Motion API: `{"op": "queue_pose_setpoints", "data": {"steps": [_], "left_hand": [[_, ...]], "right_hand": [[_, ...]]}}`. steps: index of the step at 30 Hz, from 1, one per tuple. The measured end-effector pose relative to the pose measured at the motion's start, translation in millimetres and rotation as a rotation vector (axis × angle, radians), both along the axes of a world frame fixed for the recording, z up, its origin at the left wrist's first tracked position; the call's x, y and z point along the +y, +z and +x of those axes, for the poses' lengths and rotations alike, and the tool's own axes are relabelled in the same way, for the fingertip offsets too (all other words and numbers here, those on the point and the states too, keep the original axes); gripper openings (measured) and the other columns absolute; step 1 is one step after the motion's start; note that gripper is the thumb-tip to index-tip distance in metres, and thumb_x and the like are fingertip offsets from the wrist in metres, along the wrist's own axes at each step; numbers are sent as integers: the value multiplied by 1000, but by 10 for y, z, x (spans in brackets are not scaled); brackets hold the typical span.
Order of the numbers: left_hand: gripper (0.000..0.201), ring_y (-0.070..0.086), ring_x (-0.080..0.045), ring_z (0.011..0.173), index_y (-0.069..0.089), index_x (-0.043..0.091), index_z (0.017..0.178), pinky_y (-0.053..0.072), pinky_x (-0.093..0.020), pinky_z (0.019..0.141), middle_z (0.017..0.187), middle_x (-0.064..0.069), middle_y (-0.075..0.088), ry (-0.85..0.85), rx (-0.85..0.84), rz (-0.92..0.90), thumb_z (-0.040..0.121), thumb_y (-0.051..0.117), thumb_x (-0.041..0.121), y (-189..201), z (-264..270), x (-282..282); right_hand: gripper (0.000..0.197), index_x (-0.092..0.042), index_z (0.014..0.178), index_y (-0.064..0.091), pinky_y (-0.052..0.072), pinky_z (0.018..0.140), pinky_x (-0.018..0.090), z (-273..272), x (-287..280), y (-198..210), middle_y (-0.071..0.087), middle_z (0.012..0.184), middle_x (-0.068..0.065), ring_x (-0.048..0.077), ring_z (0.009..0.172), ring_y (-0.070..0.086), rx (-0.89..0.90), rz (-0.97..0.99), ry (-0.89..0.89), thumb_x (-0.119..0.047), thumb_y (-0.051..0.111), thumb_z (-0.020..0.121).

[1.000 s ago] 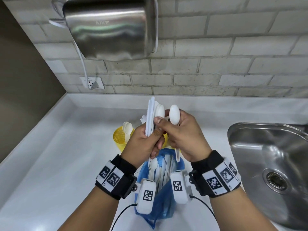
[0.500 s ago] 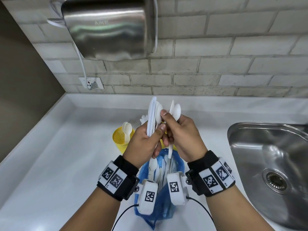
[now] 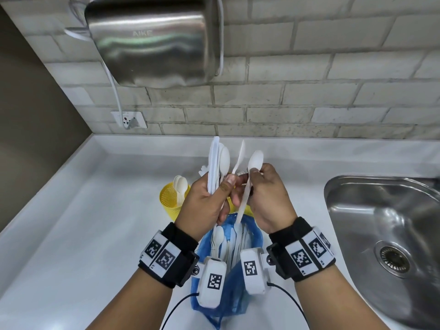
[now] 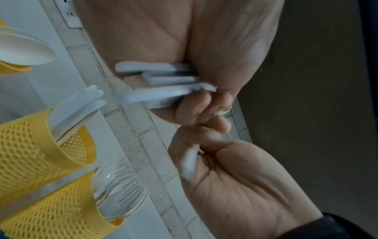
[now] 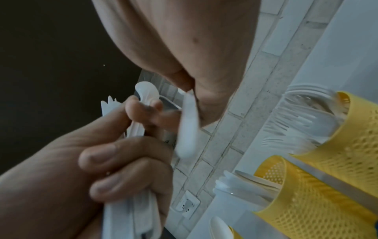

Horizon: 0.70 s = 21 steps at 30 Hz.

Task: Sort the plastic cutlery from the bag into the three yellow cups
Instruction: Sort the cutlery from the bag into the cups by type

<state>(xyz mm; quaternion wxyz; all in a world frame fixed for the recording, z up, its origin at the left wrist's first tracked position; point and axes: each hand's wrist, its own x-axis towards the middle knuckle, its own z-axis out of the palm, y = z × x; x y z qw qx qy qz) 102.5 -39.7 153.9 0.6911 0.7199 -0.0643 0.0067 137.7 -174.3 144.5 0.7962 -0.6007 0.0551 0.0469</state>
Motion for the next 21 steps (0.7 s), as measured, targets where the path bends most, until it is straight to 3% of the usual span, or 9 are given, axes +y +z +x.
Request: {"op": "queue_pose_setpoints", "data": {"steps": [2,3,7,10,12,15,18,19,21], "left_hand": [[39,42,-21,40,65,3,104,35,-29,42,67,-9,63,11,4,2,99,52,39,-6,13,-14],[39,42,-21,40,64,4,103,35,-29,42,67,-9,63,21,7,3,98,53,40,-8,17,-18],[22,44,-24,41,65,15,99,36,-27,40,68,-11,64,41,-3,64,103,54,33,-28,38,-10],[22,47,-25,43,59,13,90,38,-30,42,66,-11,62,55,8,100,105,53,27,-69,65,-19],[23,50,-26,45,59,10,92,42,-32,44,66,-11,63,56,14,104,105,53,28,-75,62,-28],[27,53,-25,46,62,10,103,45,-31,44,73,-10,69,12,36,89,104,53,34,-56,21,-38],[33,47,-20,40,61,9,99,42,-28,43,70,-11,68,4,68,80,102,52,40,-71,-10,-30],[37,44,-19,38,60,6,97,39,-27,42,66,-11,64,4,87,51,101,53,42,-81,-15,-22],[40,38,-18,37,60,2,95,35,-25,41,60,-9,52,1,134,-12,101,54,41,-91,-14,-1]], "right_hand": [[16,-9,109,44,35,42,27,-13,29,-6,51,61,12,21,41,42,1,-40,0,-23,36,111],[20,-7,109,47,31,42,24,-14,32,-6,48,61,10,19,42,40,-5,-64,-6,-26,39,110],[40,0,88,62,33,48,30,-13,10,10,45,54,7,21,48,43,-54,-2,102,-35,51,105],[42,-1,81,63,38,52,32,-43,22,26,47,54,14,24,50,46,-130,-87,172,-36,56,103],[41,-8,76,62,41,51,32,-37,38,16,48,52,14,24,46,46,-143,-156,147,-33,53,106],[40,-6,83,61,40,49,32,16,38,27,49,54,12,24,44,45,-78,-103,22,-32,45,109],[32,-6,93,53,53,57,42,70,-4,115,58,70,14,30,57,61,-31,148,-184,-27,36,111],[29,-9,94,49,54,57,40,83,-30,136,56,67,9,28,54,61,-32,217,-218,-25,33,111],[26,-12,94,46,44,43,28,92,-75,139,45,57,0,16,40,43,-56,235,-199,-25,33,112]]}}
